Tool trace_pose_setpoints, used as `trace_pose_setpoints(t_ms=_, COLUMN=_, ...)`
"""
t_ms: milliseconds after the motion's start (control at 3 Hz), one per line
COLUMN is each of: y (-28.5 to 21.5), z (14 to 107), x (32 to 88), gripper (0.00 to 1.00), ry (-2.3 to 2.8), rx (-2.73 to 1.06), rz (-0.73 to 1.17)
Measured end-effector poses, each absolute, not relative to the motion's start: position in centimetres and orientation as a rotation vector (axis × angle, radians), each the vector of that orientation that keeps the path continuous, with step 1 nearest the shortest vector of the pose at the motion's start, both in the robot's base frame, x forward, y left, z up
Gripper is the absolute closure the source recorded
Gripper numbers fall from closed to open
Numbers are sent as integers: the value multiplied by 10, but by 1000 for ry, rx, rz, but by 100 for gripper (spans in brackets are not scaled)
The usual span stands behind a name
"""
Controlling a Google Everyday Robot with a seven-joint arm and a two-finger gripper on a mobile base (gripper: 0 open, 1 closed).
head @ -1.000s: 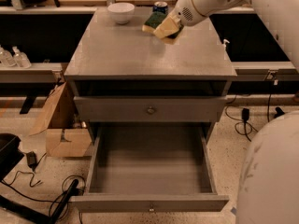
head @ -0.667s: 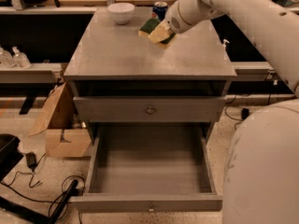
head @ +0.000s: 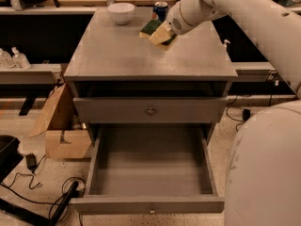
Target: Pick sponge from middle drawer and place on counter
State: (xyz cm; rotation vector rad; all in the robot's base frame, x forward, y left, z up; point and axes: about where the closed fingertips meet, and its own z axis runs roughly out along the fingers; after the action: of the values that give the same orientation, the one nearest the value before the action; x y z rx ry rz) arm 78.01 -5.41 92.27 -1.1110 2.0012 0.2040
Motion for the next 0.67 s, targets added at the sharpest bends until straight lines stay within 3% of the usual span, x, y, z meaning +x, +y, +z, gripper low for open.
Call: trace_pose_setpoints(t_ms=667, y=-50, z=918, x=781, gripper=0, ry=2004, rx=-1118, rz=210)
